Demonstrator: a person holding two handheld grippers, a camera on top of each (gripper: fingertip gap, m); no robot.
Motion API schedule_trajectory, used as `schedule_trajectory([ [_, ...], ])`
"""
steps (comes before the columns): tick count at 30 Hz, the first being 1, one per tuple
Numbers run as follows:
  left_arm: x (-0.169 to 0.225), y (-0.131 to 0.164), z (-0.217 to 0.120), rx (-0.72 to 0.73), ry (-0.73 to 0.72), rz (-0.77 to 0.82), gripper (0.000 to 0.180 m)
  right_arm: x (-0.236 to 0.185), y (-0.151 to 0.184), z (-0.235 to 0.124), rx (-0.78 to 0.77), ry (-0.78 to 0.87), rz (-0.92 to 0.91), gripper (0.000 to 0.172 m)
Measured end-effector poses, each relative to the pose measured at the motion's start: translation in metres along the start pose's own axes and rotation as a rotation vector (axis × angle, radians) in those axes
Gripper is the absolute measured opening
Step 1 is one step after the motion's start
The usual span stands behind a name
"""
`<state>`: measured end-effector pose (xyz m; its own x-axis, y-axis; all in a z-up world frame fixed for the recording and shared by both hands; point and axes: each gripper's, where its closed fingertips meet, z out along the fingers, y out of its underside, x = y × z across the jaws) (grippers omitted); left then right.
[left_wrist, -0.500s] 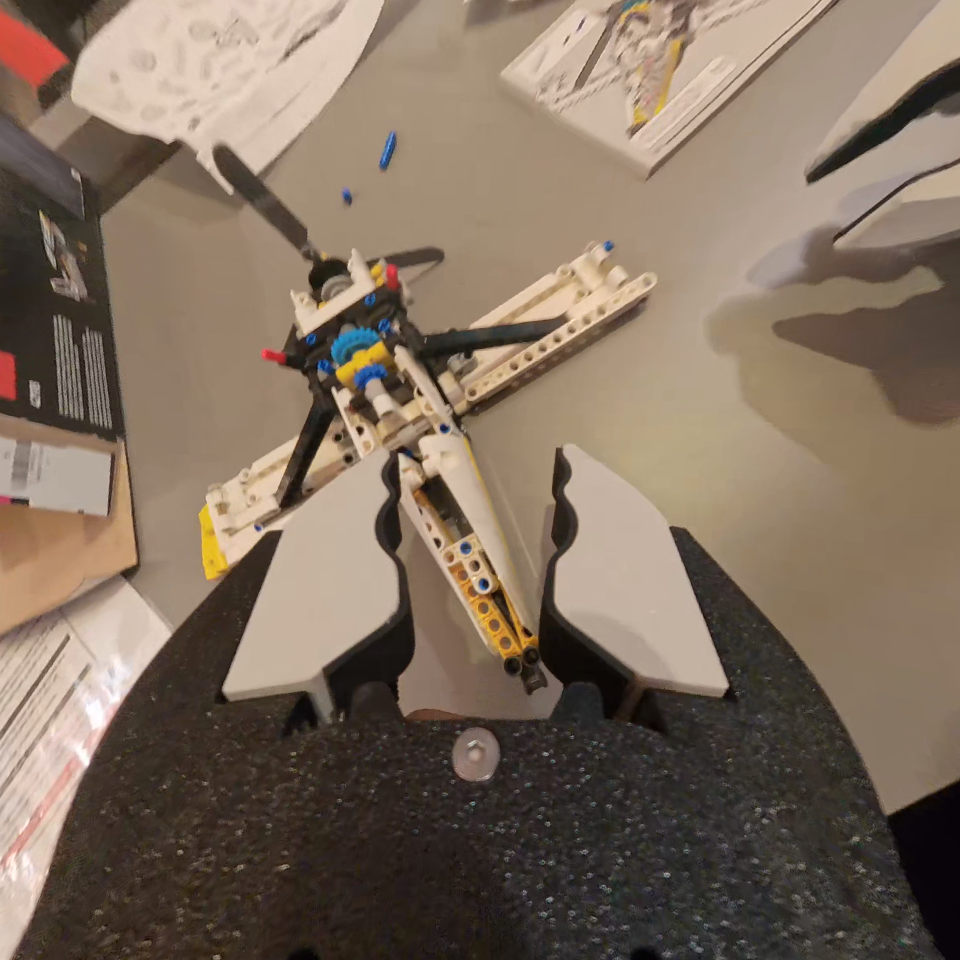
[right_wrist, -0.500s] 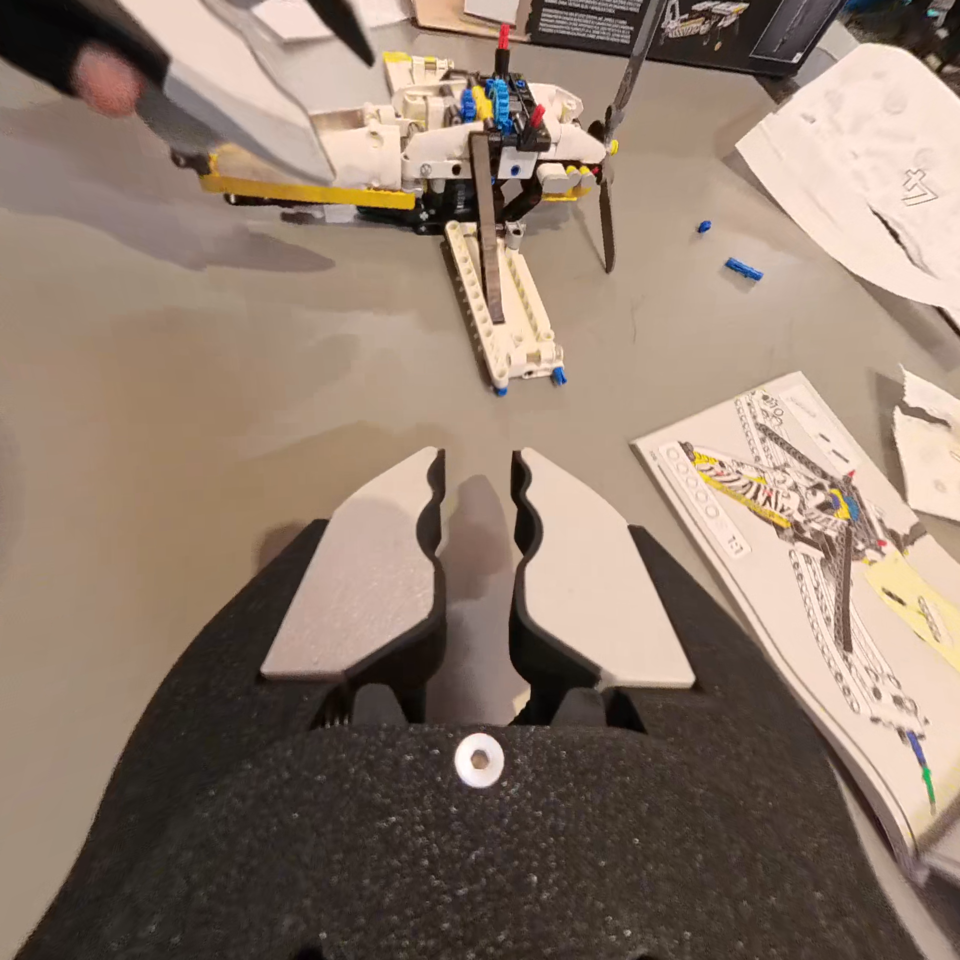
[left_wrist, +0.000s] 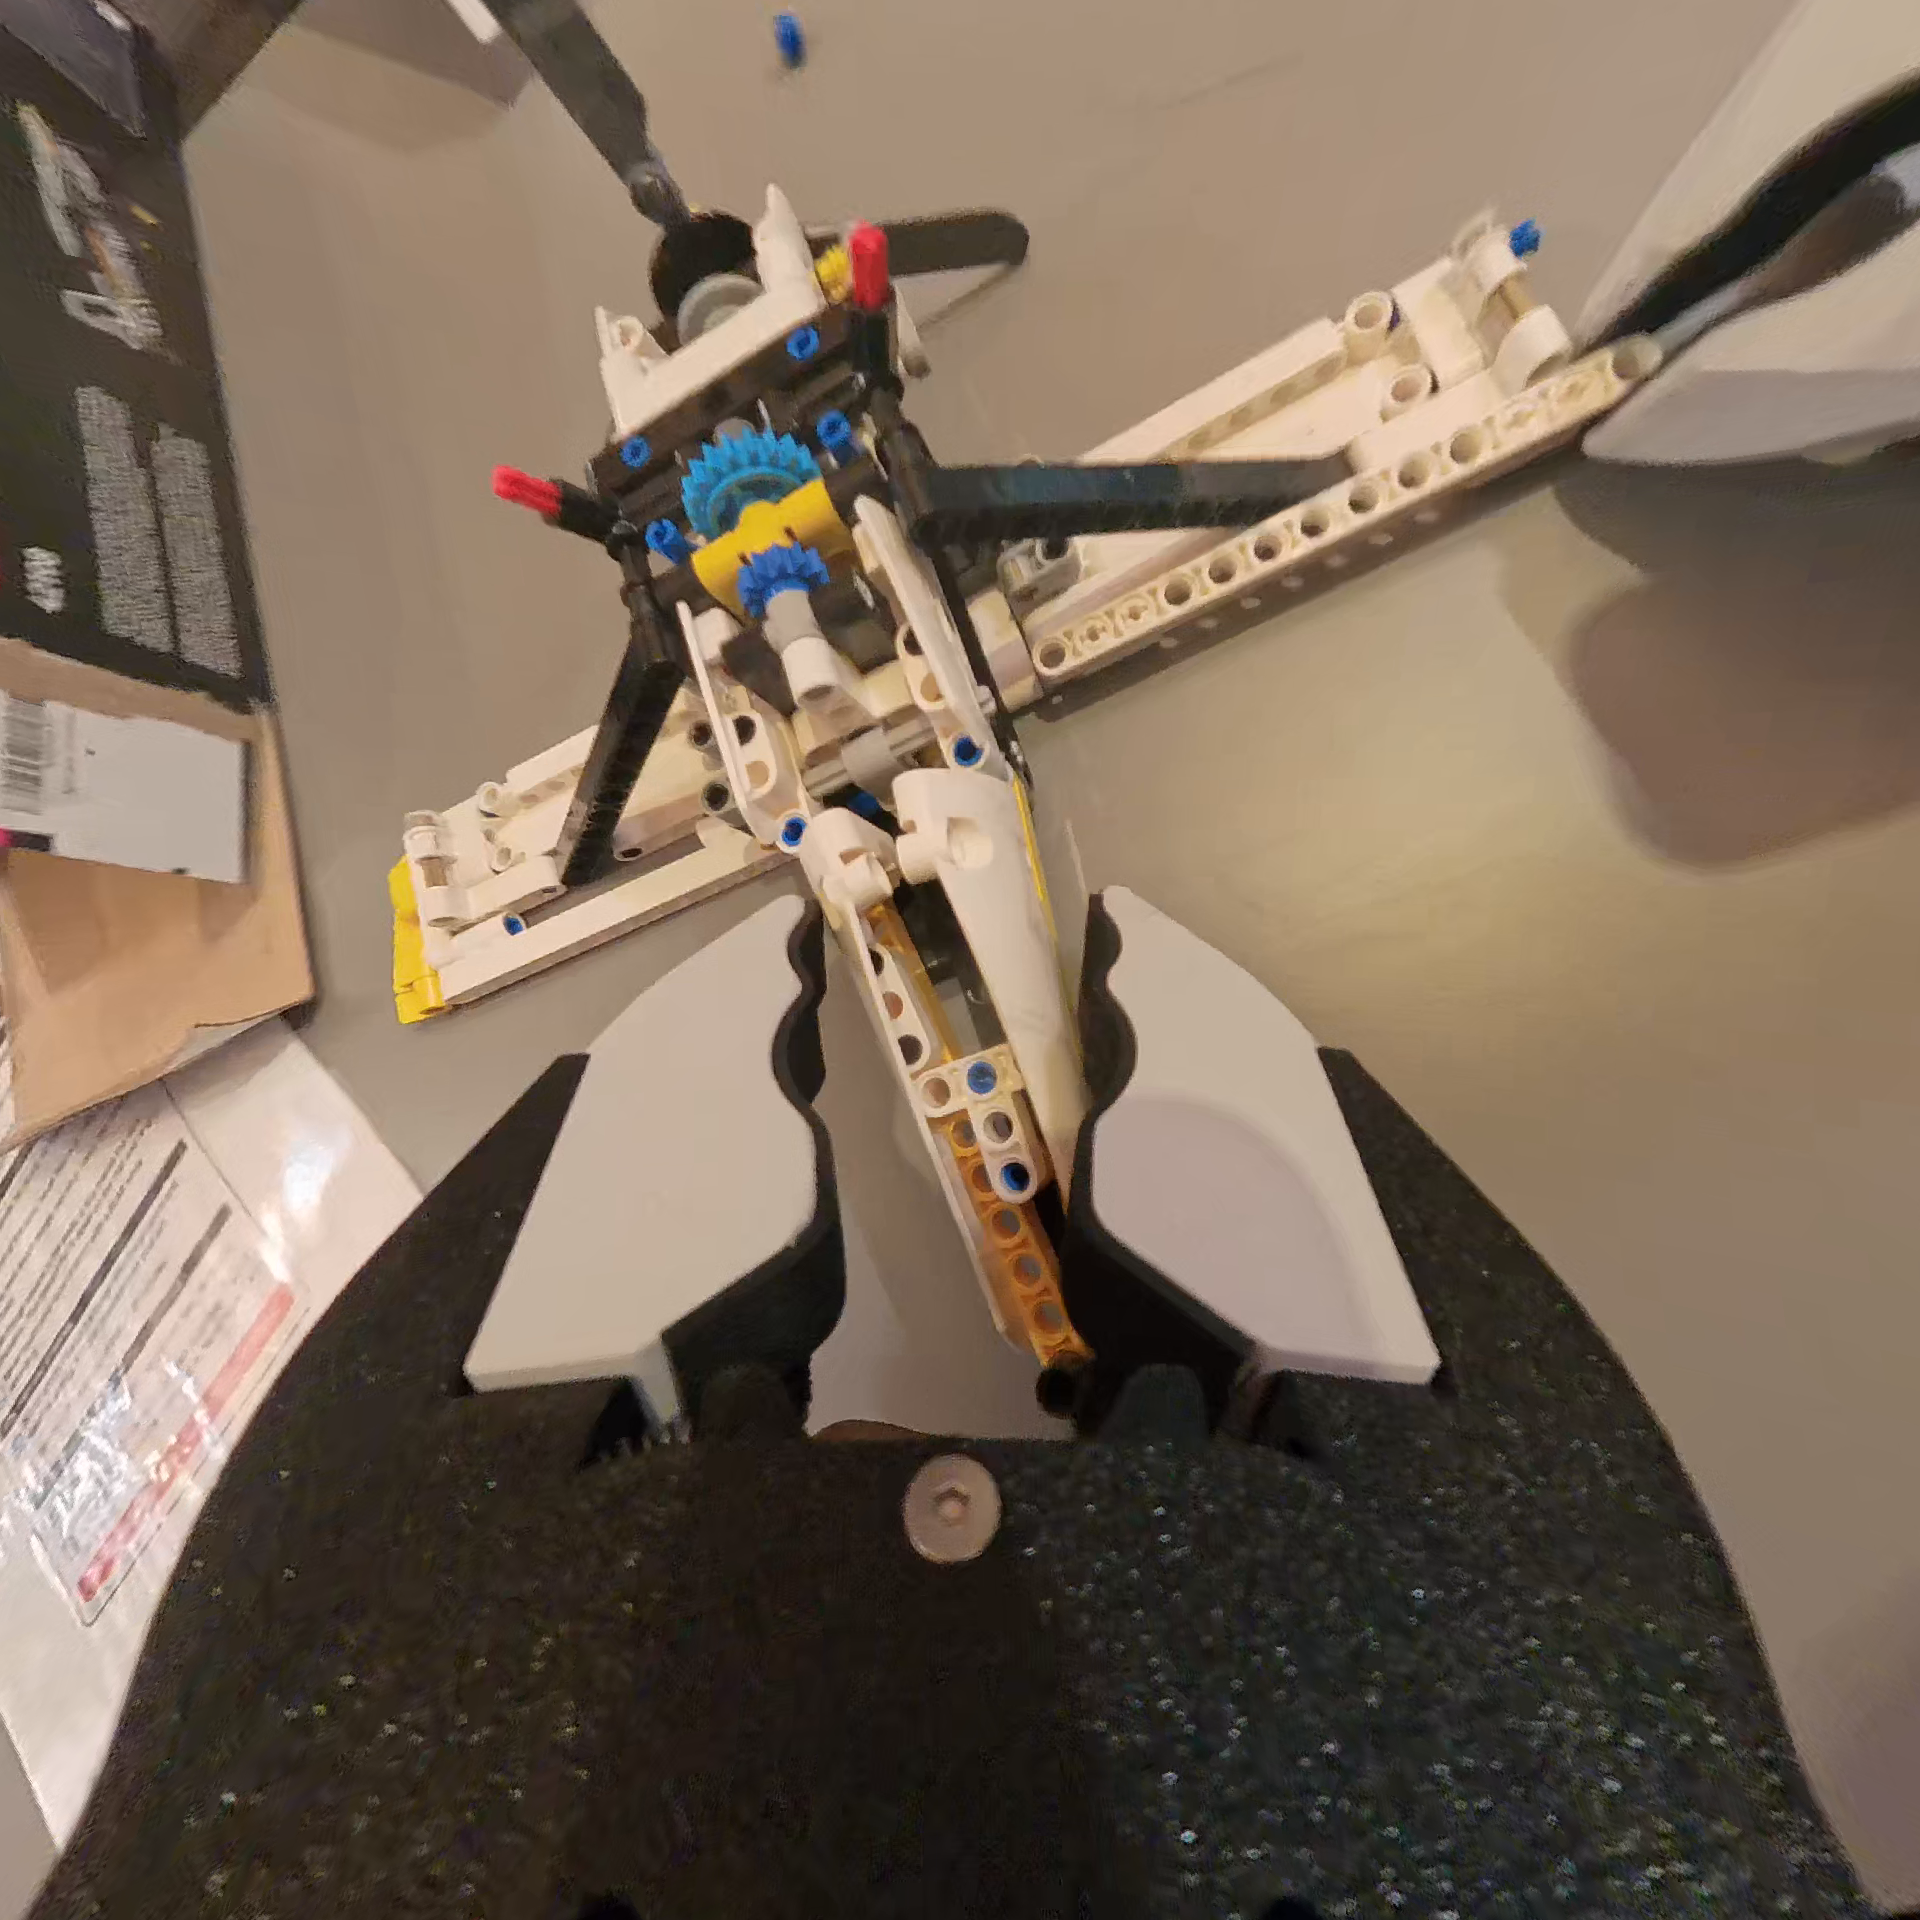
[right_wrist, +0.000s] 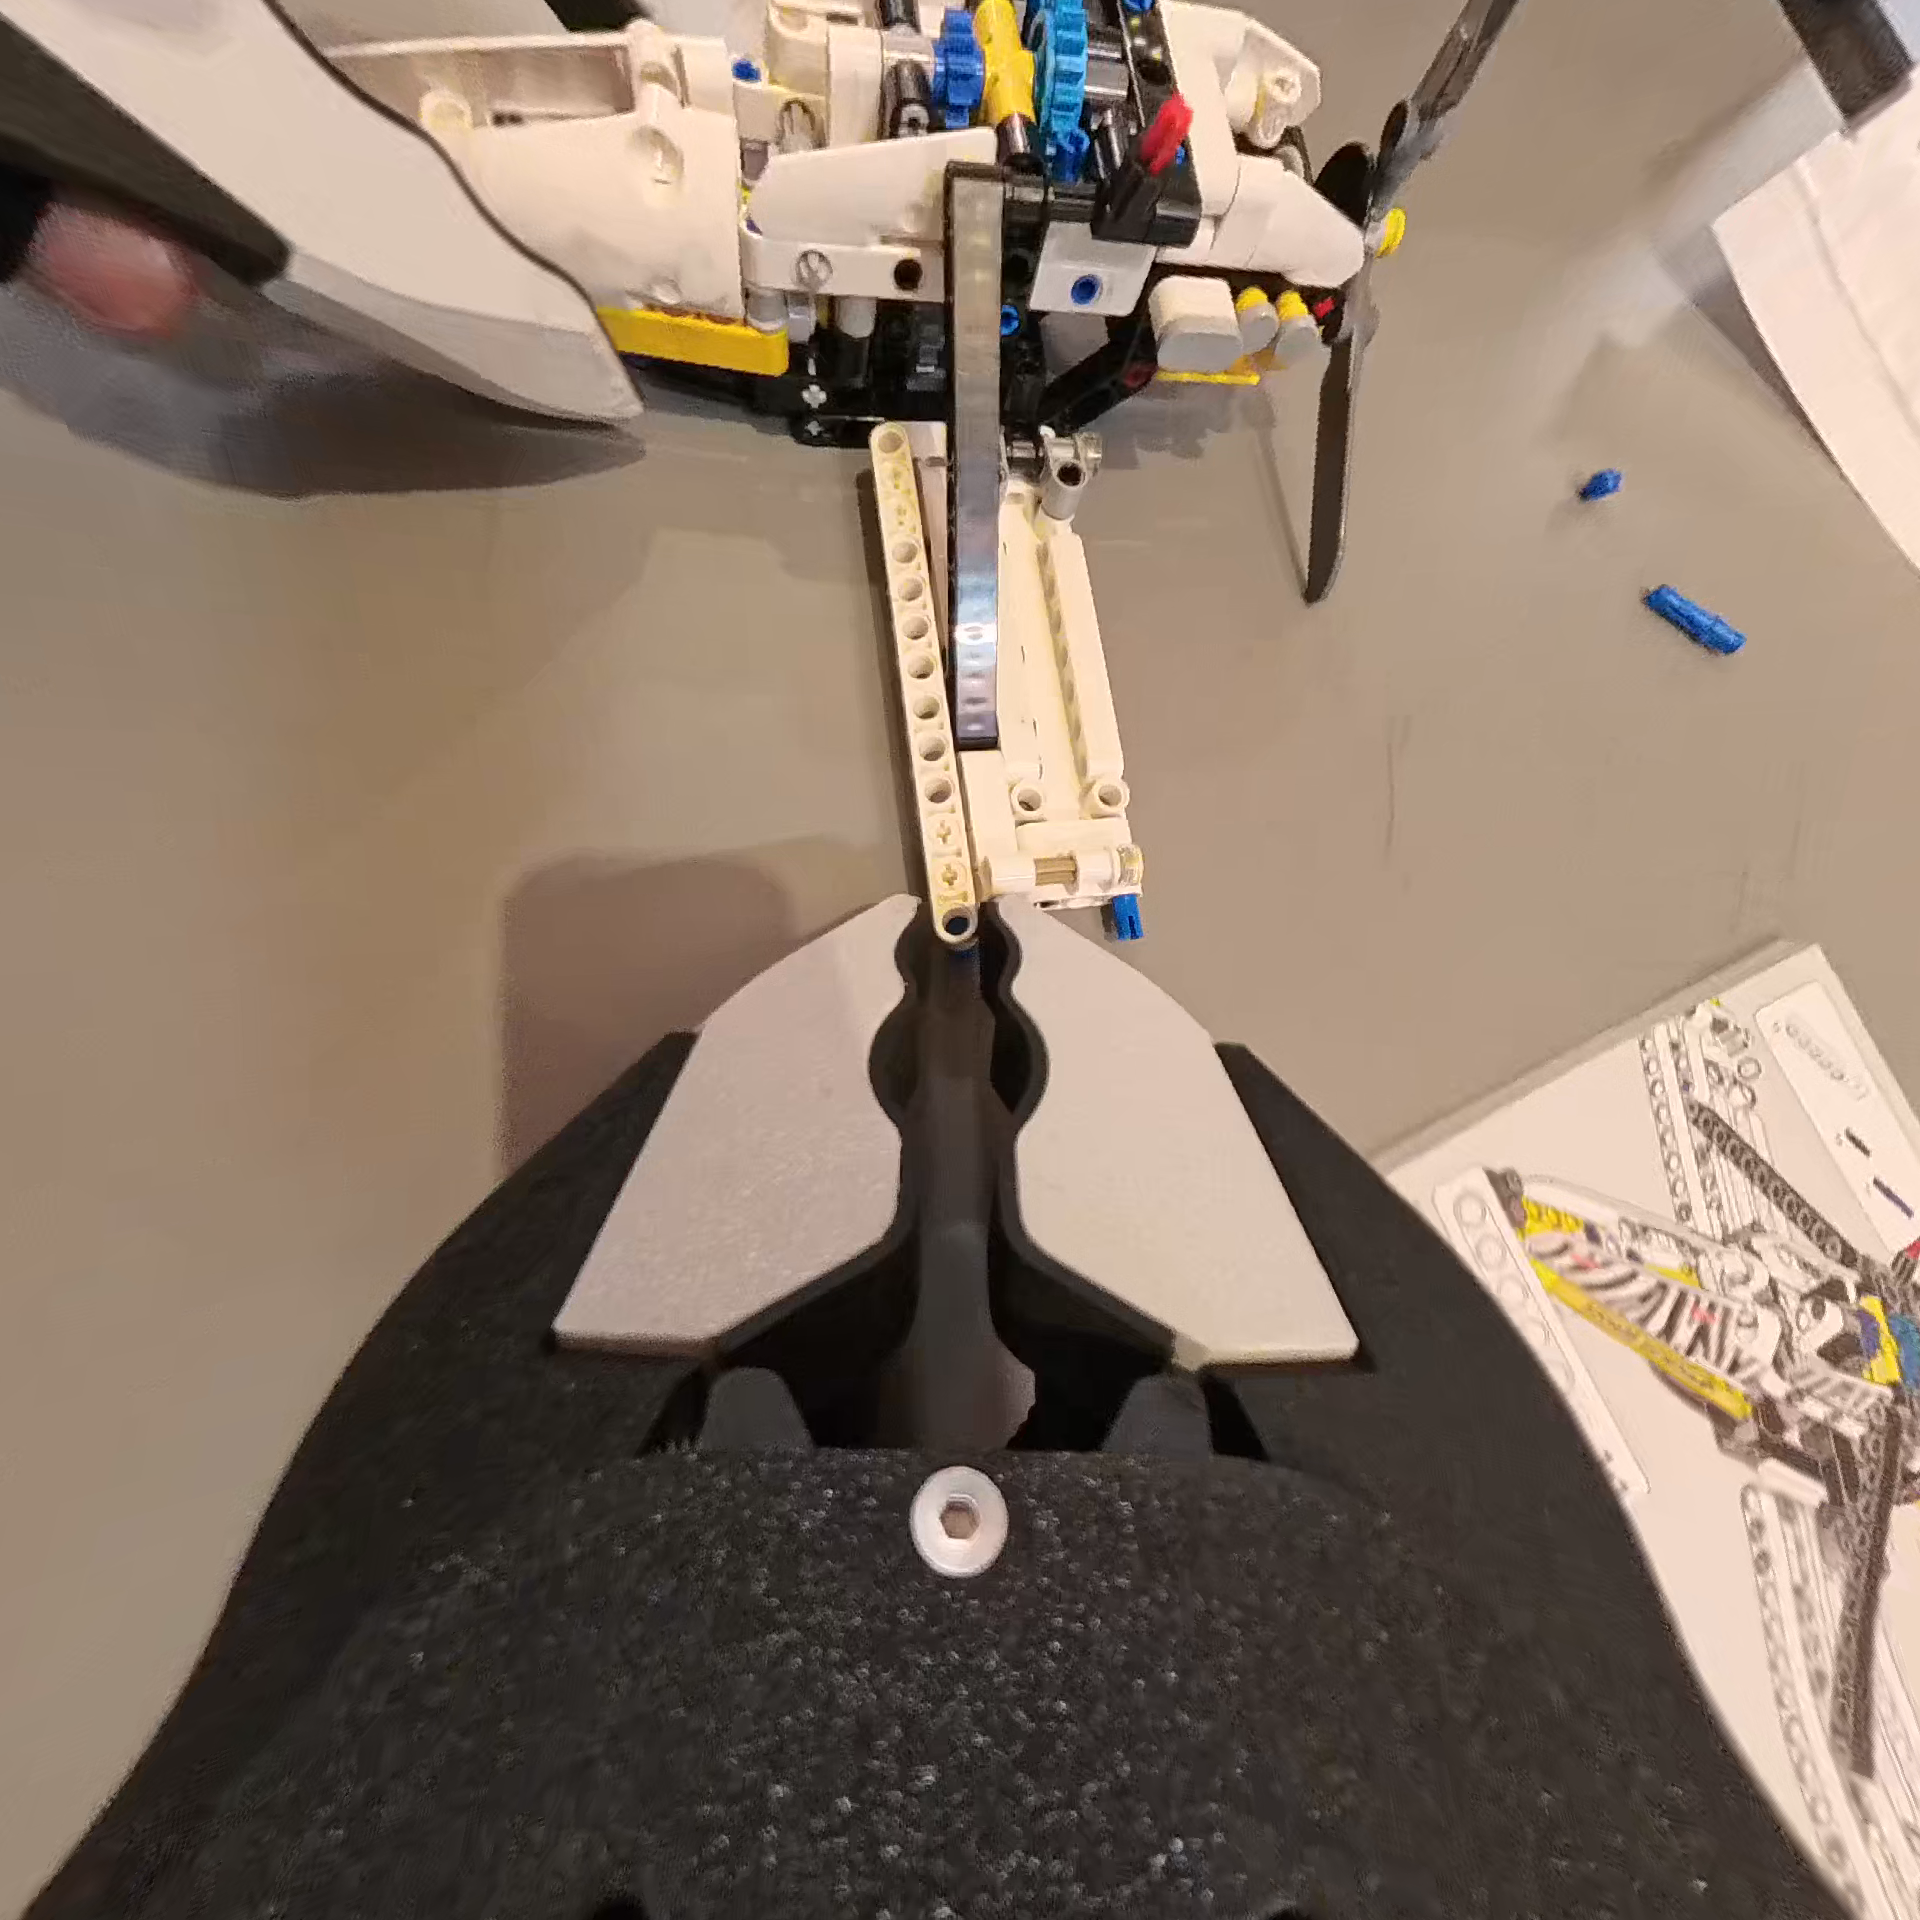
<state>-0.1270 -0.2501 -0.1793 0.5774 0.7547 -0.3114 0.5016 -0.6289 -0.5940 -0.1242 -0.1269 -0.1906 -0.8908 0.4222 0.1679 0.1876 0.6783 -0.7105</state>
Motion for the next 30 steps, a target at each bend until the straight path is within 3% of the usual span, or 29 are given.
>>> schedule_trajectory([
  [5, -0.030, -0.031, -0.026, 0.193, -0.115, -0.065, 0.046, -0.011, -0.021, 0.017, 0.017, -0.042, -0.028, 0.008],
  [11, -0.011, -0.126, -0.078, 0.765, 0.171, -0.188, 0.041, -0.012, -0.027, 0.016, 0.059, -0.110, 0.023, 0.012],
  [16, 0.000, -0.188, -0.068, 0.894, 0.242, -0.160, 0.039, 0.027, -0.003, -0.012, 0.076, 0.006, 0.064, 0.018],
  [22, 0.056, -0.239, 0.001, 0.653, 0.408, -0.128, 0.045, 0.081, 0.060, -0.057, 0.017, 0.241, 0.097, 0.026],
  [25, 0.095, -0.233, 0.037, 0.456, 0.466, -0.098, 0.052, 0.100, 0.091, -0.085, -0.018, 0.359, 0.103, 0.027],
  [30, 0.132, -0.211, 0.065, 0.270, 0.375, 0.129, 0.055, 0.110, 0.120, -0.117, -0.007, 0.399, 0.210, 0.027],
])
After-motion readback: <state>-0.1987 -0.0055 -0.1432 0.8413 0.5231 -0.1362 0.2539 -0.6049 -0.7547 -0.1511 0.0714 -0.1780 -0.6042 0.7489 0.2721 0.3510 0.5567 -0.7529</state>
